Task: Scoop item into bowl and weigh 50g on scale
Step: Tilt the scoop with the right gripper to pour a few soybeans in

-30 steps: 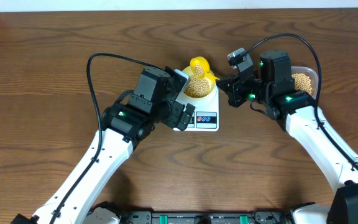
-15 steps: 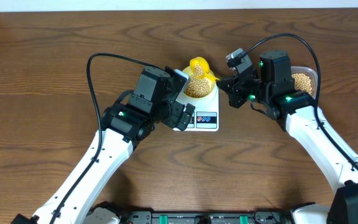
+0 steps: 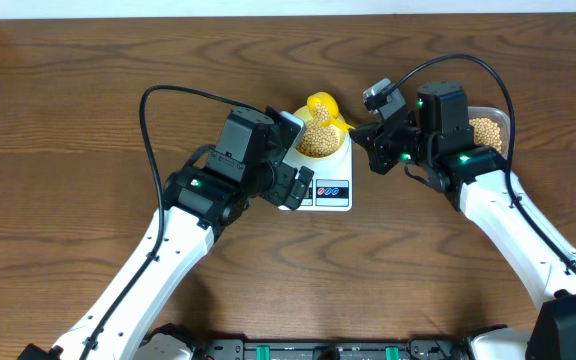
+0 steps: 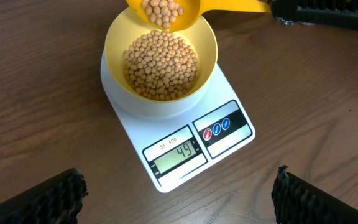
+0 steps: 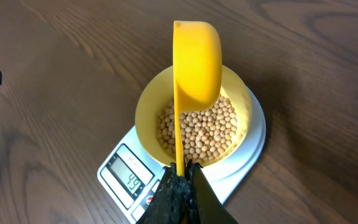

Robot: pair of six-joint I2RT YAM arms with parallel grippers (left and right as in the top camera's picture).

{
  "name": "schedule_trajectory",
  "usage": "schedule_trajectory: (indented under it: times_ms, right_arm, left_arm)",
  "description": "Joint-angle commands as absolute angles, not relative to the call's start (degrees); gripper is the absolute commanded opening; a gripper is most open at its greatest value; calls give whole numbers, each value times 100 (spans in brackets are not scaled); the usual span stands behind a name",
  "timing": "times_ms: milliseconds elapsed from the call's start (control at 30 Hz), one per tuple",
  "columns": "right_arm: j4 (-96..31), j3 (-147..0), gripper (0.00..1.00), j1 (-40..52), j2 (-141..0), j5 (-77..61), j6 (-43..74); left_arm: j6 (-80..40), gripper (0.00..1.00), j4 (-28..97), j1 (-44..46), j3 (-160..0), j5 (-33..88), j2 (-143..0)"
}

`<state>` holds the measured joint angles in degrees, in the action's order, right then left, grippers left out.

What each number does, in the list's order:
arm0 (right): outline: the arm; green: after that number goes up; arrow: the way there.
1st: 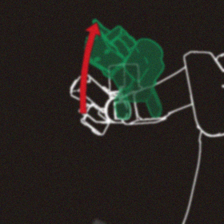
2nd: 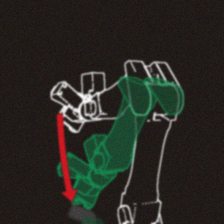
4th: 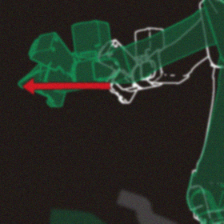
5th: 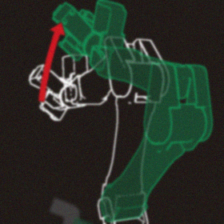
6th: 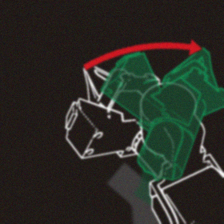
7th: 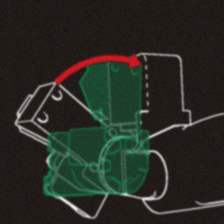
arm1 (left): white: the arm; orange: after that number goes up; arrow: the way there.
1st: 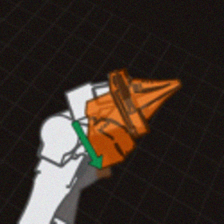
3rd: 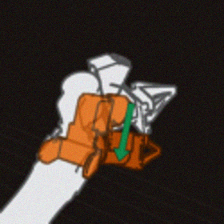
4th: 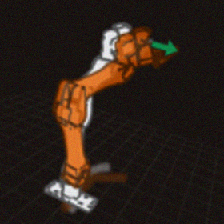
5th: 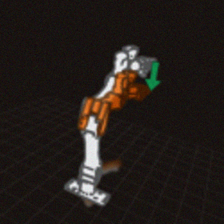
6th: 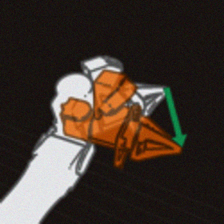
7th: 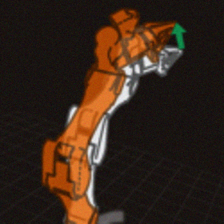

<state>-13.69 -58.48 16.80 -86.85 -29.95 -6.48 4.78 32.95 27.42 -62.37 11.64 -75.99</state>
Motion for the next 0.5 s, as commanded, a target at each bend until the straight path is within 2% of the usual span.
schedule_trajectory:
  times_ms: [0, 467]
  right_arm:
    - [-1372, -5898, 1, 1734, -8715, -3011, -871]
    - [-1481, -5898, 1, 1737, -8715, -2910, -1173]
  left_arm:
    - [534, 98, 3291, 2718, -6257, 1092, -7596]
    - [534, 98, 3291, 2718, -6257, 1092, -7596]
